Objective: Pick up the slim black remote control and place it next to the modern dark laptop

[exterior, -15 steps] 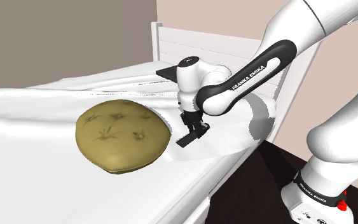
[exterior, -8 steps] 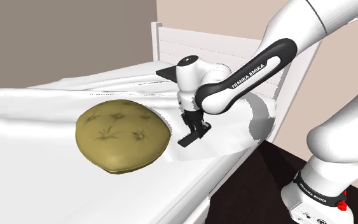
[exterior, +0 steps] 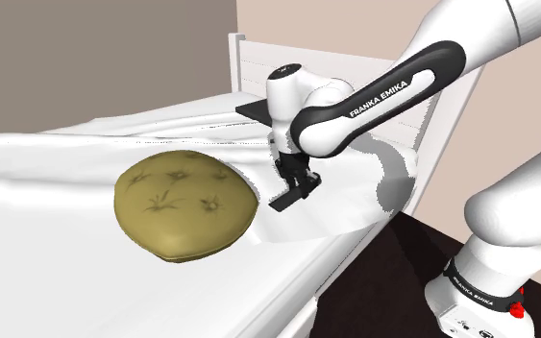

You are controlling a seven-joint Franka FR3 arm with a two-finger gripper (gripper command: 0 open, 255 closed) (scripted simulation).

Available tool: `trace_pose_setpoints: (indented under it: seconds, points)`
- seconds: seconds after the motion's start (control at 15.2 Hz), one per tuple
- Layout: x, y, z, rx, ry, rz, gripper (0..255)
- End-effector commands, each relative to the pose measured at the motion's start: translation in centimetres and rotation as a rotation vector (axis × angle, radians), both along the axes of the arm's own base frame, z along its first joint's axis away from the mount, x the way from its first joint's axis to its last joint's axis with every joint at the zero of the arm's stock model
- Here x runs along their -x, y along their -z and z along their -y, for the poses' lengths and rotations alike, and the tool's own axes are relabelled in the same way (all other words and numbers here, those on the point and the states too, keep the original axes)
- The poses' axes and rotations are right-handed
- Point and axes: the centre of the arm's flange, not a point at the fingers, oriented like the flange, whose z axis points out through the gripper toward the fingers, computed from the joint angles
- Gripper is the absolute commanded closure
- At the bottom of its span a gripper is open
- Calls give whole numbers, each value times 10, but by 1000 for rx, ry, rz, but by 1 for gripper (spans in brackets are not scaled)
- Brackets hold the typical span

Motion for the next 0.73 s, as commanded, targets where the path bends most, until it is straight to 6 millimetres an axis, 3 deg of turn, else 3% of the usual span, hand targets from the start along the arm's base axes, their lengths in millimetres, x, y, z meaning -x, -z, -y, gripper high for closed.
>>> trace_pose_setpoints:
  seconds: [0.0, 0.66]
  points:
    - [0, -11, 0, -1, 0, 0, 255]
    - [0, -61, 0, -1, 0, 0, 255]
